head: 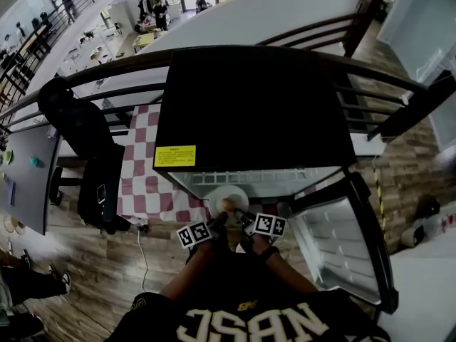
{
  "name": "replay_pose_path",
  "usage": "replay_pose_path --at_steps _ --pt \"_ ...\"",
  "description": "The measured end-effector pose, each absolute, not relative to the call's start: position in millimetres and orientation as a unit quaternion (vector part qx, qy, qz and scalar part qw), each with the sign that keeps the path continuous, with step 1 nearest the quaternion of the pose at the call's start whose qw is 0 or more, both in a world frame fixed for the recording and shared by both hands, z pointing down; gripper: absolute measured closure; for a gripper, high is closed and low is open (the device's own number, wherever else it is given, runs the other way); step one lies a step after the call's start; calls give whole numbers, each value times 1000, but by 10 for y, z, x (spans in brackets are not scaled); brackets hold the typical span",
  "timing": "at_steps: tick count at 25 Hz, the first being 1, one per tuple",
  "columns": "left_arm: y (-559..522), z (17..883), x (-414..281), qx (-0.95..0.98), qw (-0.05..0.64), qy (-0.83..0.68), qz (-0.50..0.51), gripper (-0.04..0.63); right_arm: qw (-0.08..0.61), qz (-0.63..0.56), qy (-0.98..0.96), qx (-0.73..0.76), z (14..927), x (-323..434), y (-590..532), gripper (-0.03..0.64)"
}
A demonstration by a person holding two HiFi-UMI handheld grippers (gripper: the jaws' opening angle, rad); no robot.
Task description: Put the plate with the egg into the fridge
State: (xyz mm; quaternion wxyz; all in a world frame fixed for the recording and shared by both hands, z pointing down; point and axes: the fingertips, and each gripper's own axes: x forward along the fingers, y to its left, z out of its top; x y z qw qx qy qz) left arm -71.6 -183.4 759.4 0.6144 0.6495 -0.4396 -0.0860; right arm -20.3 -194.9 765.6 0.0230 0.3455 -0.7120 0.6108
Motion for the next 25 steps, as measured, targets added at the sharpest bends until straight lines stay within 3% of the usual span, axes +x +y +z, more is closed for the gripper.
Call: replay_pose_path --at_steps 25 --pt "-2175 7693 -829 632 637 -435 -82 535 23 621 -697 358 7746 -310 -2267 560"
